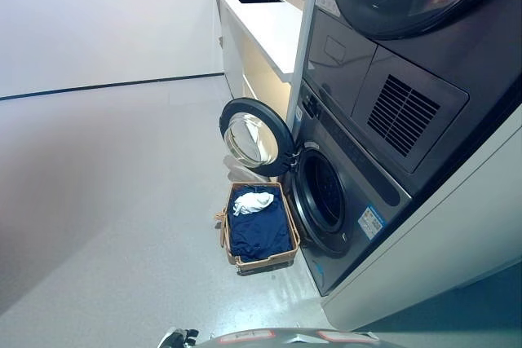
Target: Put the clothes in the basket into the washing machine.
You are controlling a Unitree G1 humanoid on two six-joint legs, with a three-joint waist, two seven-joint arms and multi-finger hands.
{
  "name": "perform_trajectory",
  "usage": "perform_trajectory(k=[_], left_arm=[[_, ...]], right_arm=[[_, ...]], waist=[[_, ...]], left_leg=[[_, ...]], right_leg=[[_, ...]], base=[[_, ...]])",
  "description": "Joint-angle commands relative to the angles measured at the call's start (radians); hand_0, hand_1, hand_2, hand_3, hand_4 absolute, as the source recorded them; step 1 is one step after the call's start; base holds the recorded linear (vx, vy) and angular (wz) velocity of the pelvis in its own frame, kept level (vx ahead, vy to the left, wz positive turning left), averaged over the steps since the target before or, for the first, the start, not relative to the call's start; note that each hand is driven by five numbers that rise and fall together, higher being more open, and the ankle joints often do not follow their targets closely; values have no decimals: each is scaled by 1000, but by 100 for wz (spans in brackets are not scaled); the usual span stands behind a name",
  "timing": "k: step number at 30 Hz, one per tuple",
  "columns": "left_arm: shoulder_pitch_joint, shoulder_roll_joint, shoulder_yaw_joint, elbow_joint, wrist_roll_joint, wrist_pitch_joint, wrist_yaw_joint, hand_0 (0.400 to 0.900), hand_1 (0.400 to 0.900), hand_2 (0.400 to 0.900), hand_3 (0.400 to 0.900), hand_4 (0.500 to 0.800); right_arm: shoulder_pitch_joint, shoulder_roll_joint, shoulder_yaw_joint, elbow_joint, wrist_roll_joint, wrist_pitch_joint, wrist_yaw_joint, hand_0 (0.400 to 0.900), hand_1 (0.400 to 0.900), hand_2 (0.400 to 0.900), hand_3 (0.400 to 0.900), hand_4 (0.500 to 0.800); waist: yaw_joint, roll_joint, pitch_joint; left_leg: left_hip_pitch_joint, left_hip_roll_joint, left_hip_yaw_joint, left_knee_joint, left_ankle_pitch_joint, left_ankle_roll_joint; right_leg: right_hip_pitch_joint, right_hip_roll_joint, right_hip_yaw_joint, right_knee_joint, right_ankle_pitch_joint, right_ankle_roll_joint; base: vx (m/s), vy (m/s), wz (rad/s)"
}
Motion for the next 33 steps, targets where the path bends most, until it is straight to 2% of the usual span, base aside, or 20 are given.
perform_trajectory(k=[1,20,27,31,33], left_arm=[[-16,-8,2,72,4,-11,-10,900,900,900,900,800],[-20,-1,11,80,6,-7,-6,900,900,900,900,800],[-30,7,20,83,2,-9,-3,900,900,900,900,800],[-30,4,19,83,2,-11,-7,900,900,900,900,800],[-29,2,16,85,3,-13,-12,900,900,900,900,800]], right_arm=[[-25,30,19,66,18,-26,2,900,900,900,900,800],[-22,17,3,73,17,-22,5,900,900,900,900,800],[-31,10,-9,66,23,-22,10,900,900,900,900,800],[-30,3,-21,63,28,-21,11,900,900,900,900,800],[-21,-2,-40,64,41,-21,13,900,900,900,900,800]], waist=[[8,-29,-39],[-1,-27,-23],[-1,-25,-7],[0,-24,0],[-1,-25,0]], left_leg=[[-64,-20,-10,-2,-11,-10],[-51,-37,-16,-2,-21,6],[-48,-63,-19,-2,-24,35],[-47,-93,-25,13,-35,58],[-50,-120,-23,44,-61,73]], right_leg=[[-69,-36,-63,-16,94,57],[-75,-56,-60,20,88,61],[-117,-86,-35,105,76,67],[-129,-115,-19,136,80,77],[-137,-141,-5,165,84,80]], base=[[0,0,0],[4,25,1],[-6,106,0],[2,167,-5],[12,215,-4]])
